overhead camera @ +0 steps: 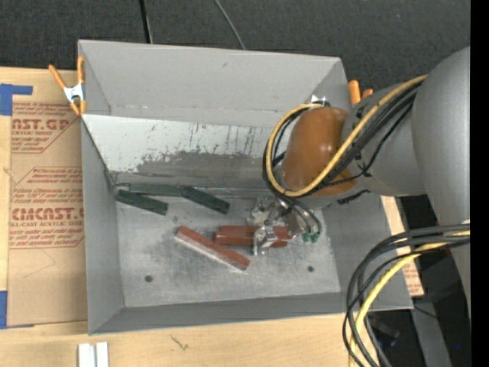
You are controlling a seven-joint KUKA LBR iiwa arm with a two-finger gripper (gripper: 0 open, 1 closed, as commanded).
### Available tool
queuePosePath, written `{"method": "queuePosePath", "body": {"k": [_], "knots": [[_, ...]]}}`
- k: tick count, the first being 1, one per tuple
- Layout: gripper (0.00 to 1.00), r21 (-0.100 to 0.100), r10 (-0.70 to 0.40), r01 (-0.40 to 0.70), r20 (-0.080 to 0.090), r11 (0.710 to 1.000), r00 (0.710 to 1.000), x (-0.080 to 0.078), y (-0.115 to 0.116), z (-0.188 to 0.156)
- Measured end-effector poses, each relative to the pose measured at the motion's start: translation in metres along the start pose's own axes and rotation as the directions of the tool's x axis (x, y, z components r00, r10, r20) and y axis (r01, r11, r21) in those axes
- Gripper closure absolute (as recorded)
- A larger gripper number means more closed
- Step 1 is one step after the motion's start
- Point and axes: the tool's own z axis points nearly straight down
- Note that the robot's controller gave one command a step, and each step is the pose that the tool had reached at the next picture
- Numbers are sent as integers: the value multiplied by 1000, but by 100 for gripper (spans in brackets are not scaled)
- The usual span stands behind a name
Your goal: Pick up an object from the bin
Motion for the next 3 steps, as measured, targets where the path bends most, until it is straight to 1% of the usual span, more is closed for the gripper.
{"method": "queuePosePath", "body": {"k": [1,2,3], "knots": [[100,-1,0,0,-3,1000,1000,0,0,-2],[100,-3,0,0,-16,1000,1000,2,1,-7],[100,-6,-1,1,-25,1000,1000,3,1,-24]]}}
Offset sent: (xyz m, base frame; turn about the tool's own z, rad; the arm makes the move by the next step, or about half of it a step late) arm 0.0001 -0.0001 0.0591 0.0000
